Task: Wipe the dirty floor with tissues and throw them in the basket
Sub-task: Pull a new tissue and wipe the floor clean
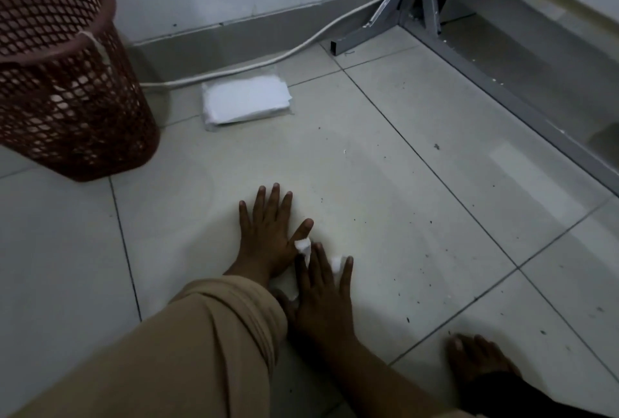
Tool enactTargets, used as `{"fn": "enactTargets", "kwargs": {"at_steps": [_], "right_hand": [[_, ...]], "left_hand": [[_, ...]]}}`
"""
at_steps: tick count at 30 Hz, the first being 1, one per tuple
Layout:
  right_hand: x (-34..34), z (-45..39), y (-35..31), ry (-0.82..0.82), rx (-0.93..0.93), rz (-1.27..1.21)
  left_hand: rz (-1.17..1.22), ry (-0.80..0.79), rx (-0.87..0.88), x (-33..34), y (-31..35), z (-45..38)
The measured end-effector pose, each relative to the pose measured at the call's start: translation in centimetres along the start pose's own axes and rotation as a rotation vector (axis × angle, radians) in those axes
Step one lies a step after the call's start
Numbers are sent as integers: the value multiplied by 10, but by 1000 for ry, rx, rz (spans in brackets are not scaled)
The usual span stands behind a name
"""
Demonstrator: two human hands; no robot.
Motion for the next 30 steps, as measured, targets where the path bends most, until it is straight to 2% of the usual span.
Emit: {"fn": "enactTargets", "kwargs": {"at_steps": [3,6,10,12,16,19,21,24,27,29,30], "right_hand": [[0,-17,-2,-67,-62,39],[5,-8,-10,-175,-287,37],[-3,10,20,-130,-432,61],[-10,7,46,-80,-353,97],[-23,-32,86,10,-57,102],[-26,-68,79,25,41,63],[-22,-80,62,17,39,26],[-10,-68,35,-35,-178,3],[-13,-53,49,-100,-437,76],[-20,-56,72,-106,-481,177],[-25,-63,83,-93,-433,206]], "left_hand": [[12,4,-29,-2,-5,3],[20,-2,-32,-6,-9,5],[46,6,-41,-10,-11,5],[51,10,-39,-10,-11,5],[57,16,-37,-7,-12,9],[40,15,-50,-4,-20,14],[22,7,-63,-3,-30,17],[12,-11,-89,-3,-46,21],[-13,4,-112,-7,-60,23],[-28,14,-110,-9,-66,24],[-32,13,-112,-9,-69,25]]}}
Point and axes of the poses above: each hand's wrist, its own z-axis away from the middle knuckle, its own x-axis out of the palm, y = z × x, the point moved 5 cm from there along -z, towards the middle knuckle, and after that the axes turned 6 degrees about -x, right-handed, at the moved point
